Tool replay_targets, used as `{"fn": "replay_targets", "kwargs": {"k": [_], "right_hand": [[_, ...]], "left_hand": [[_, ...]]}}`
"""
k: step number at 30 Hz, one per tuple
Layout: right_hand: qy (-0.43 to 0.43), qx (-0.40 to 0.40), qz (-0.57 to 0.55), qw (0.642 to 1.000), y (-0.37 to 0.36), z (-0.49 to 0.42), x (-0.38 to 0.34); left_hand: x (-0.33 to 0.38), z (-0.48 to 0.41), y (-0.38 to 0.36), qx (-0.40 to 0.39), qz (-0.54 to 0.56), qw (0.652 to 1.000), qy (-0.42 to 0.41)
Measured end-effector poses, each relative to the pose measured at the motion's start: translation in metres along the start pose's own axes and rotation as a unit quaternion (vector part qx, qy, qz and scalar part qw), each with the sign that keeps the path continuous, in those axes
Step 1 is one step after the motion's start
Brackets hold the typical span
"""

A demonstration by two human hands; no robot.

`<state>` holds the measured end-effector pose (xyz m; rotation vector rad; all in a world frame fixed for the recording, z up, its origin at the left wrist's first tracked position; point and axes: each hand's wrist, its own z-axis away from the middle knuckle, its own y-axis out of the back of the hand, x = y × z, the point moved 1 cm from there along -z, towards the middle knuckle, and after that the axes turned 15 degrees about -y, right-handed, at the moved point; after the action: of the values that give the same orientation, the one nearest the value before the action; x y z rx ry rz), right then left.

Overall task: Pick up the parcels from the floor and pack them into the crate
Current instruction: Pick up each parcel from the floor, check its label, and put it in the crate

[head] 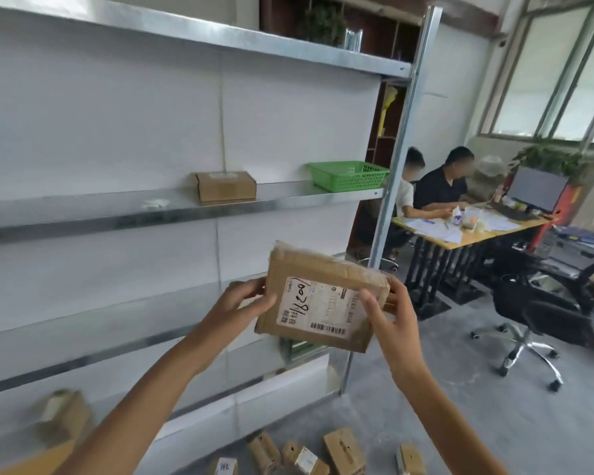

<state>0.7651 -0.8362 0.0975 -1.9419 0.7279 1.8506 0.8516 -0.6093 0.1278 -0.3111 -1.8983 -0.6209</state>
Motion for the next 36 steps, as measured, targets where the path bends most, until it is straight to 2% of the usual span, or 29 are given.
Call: {"fn": "replay_targets", "kwargs": {"k": [4, 8, 14, 17, 19, 31, 36], "right_hand": [[-0.014, 0.023, 0.000, 1.000, -0.036, 0.046, -0.026], [-0.021, 0.019, -0.008, 1.000, -0.056, 0.089, -0.042], [-0.038, -0.111, -0.009, 0.993, -0.067, 0.153, -0.044], [-0.078, -0.234, -0.018, 0.969, -0.070, 0.184, -0.040], [-0.099, -0.278, -0.025, 0.955, -0.068, 0.201, -0.037], [-0.119, -0.381, -0.013, 0.917, -0.057, 0.335, -0.013], [-0.077, -0.417, 0.029, 0.905, -0.066, 0.398, -0.007]], "left_hand": [[0.021, 0.055, 0.032, 0.017, -0.015, 0.999, -0.029], [0.034, 0.104, 0.056, -0.010, 0.032, 0.999, -0.034], [0.052, 0.173, 0.070, 0.054, 0.009, 0.998, -0.010], [0.065, 0.207, 0.062, 0.075, -0.021, 0.997, 0.013], [0.074, 0.232, 0.055, 0.098, -0.038, 0.994, 0.026], [0.100, 0.406, 0.021, 0.193, -0.038, 0.971, 0.134], [0.105, 0.479, 0.017, 0.200, -0.063, 0.961, 0.180]]}}
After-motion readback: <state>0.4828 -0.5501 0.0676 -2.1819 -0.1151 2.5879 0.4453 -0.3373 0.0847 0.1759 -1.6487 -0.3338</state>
